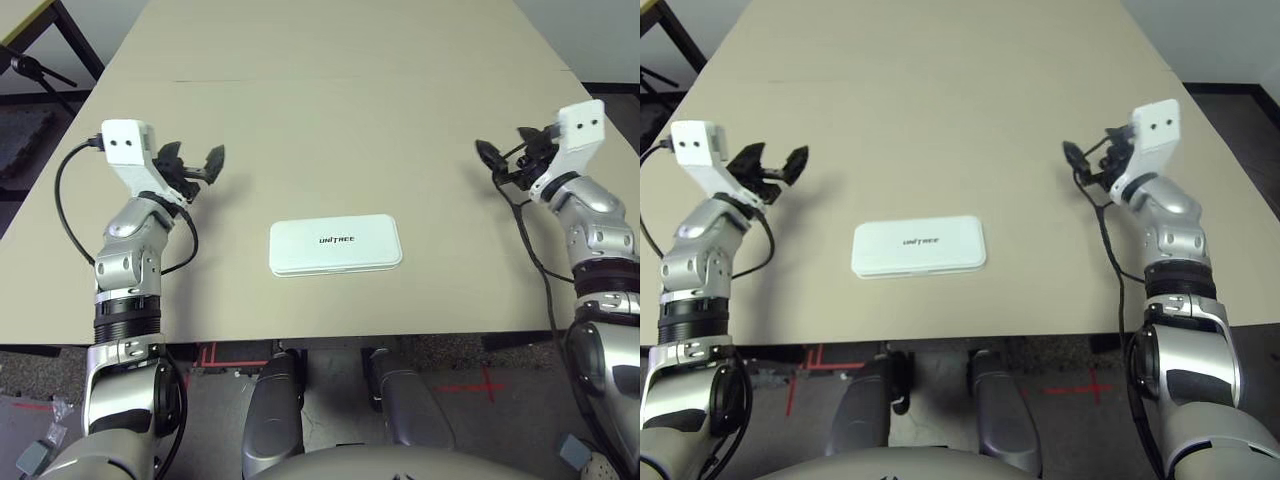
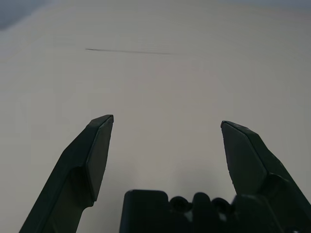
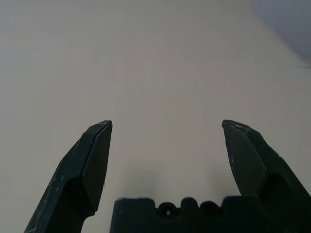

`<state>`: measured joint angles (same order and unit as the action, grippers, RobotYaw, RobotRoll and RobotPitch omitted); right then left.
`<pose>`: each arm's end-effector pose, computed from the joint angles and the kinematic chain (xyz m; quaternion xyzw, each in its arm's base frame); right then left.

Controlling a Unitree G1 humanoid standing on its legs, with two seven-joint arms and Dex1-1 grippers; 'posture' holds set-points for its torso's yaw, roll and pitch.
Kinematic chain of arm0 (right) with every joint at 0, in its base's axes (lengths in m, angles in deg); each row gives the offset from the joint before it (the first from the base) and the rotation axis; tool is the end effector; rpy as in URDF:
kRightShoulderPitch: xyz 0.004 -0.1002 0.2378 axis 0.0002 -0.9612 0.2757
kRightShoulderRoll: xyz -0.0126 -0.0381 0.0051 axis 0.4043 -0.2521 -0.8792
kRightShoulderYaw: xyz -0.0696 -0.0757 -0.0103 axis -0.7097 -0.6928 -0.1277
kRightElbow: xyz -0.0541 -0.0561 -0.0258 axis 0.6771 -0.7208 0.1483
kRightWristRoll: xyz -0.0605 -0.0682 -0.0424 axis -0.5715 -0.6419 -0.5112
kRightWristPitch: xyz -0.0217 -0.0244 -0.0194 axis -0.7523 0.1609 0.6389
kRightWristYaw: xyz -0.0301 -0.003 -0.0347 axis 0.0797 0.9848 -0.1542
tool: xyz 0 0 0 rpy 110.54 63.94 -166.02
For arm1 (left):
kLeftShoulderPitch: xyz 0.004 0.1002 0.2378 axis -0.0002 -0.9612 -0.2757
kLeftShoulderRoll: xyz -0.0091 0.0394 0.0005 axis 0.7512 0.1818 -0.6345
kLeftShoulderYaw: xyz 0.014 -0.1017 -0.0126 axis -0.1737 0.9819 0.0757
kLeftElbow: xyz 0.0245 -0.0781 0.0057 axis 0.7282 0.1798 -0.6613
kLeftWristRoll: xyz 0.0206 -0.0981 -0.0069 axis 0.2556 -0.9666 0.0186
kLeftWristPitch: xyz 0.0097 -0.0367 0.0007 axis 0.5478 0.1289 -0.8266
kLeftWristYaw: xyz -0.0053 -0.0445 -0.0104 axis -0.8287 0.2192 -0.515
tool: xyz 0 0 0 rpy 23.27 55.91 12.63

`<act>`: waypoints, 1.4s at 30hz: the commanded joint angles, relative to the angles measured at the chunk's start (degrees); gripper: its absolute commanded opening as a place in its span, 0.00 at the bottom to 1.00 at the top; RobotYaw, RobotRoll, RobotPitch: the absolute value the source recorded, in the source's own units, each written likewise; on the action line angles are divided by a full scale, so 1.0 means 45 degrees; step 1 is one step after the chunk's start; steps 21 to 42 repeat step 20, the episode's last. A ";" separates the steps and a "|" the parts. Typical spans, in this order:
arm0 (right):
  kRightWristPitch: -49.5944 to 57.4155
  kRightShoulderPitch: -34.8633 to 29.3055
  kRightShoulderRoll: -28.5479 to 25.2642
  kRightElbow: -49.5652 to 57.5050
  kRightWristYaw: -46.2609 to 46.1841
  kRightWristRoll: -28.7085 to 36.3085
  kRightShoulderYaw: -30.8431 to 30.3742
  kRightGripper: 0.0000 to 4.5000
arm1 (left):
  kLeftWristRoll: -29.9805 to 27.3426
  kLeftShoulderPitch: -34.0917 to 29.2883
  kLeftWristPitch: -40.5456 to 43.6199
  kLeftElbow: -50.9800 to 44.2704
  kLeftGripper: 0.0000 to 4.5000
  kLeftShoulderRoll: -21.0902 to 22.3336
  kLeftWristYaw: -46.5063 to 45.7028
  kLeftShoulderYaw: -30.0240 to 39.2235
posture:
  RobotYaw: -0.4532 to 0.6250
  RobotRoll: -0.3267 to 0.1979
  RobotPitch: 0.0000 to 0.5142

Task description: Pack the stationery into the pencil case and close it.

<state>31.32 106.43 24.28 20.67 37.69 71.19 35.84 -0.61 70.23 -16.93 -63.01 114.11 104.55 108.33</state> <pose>0.3060 -0.3027 0.1399 -0.0400 -0.0631 -0.0024 0.9972 0.2805 0.2819 0.1380 0.0015 -0.0651 0.0308 0.9974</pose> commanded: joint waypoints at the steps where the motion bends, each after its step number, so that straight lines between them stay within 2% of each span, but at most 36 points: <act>1: -0.0851 -0.0157 0.0087 -0.0727 -0.1008 -0.0035 0.0533 1.00 | 0.0320 0.0110 -0.1264 0.1128 0.99 0.0042 -0.1000 0.0573 | 0.36 0.62 0.41; 9: -0.1241 -0.0414 0.0574 -0.0910 -0.1350 0.0049 0.0615 1.00 | 0.0370 -0.0063 -0.2189 0.1378 0.99 0.0083 -0.1720 0.0623 | 0.38 0.62 0.41; 20: -0.1620 0.0430 0.0914 -0.1921 -0.1328 -0.0069 0.0435 1.00 | 0.0252 -0.0543 -0.2033 0.0683 0.99 0.0404 -0.1855 0.0819 | 0.42 0.62 0.39; 42: -0.1620 0.0430 0.0914 -0.1921 -0.1328 -0.0069 0.0435 1.00 | 0.0252 -0.0543 -0.2033 0.0683 0.99 0.0404 -0.1855 0.0819 | 0.42 0.62 0.39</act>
